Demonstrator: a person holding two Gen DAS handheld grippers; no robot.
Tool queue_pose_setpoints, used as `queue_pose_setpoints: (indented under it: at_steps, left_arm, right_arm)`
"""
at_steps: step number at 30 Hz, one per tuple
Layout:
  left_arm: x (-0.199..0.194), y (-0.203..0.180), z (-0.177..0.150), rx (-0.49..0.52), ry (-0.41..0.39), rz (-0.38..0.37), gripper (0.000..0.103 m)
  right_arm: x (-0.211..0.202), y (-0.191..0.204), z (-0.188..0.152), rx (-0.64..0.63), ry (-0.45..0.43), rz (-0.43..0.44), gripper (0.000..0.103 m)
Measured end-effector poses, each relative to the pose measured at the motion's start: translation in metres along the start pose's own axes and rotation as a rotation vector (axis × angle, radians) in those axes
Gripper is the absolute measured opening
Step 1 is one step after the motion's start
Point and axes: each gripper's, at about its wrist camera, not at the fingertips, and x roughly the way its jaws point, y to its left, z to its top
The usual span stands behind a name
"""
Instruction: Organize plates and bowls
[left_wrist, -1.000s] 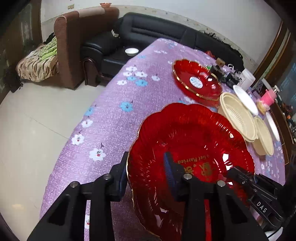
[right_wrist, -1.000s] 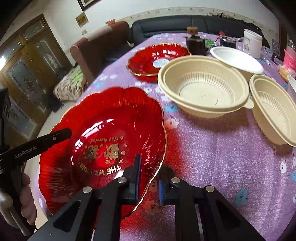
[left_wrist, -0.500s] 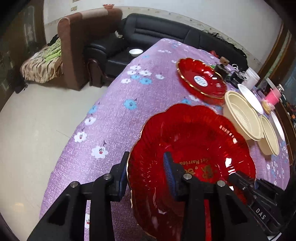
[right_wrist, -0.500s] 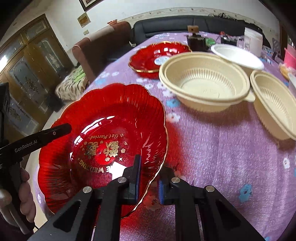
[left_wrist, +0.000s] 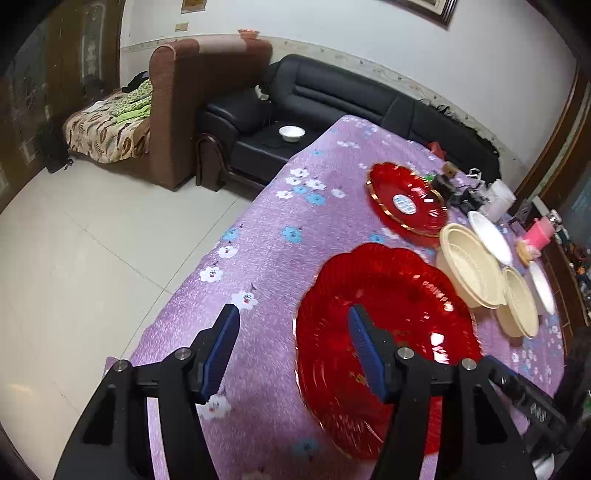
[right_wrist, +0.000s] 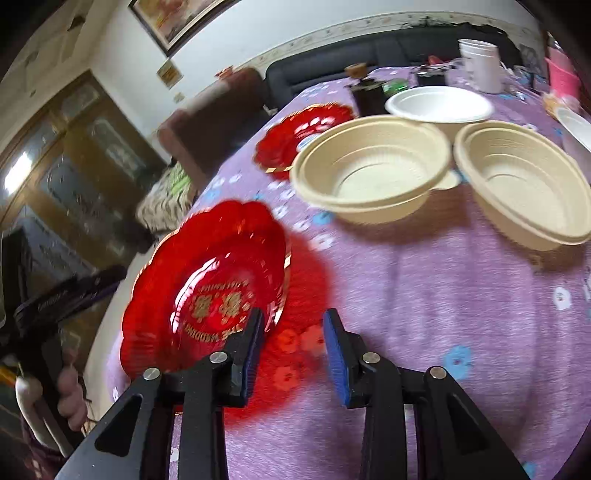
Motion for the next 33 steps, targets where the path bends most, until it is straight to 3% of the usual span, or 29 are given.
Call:
queue_pose_setpoints:
  at_steps: [6,10,19,26,33]
  left_arm:
    - [-0.030,-0.022,-0.013,0.092,-0.049,-0.046,0.071]
    - [-0.039,-0.042,-0.022,0.141,-0.047,-0.064,0.071]
    - [-0.051,-0.100,-0.054,0.324,-0.016,-0.189,0.078]
    - [-0.037,-0.132,-0.069,0.370,0.034,-0.238,0.078]
    - [-0.024,-0.150,-0.067,0.346,0.071,-0.256,0.078]
  right_arm:
    - [-0.026,-0.035,0.004,0.074,-0.053,-0.030,0.041]
    - [-0.037,-0.062,0.007,0.148,-0.081,-0.049,0.041]
    - [-0.078,-0.121,0.005,0.270,-0.149,-0.097,0.041]
    - [-0.115,-0.167,-0.007,0.341,-0.198,-0.152,0.041]
    - [-0.134,-0.195,-0.007,0.377,-0.220,-0.154,0.041]
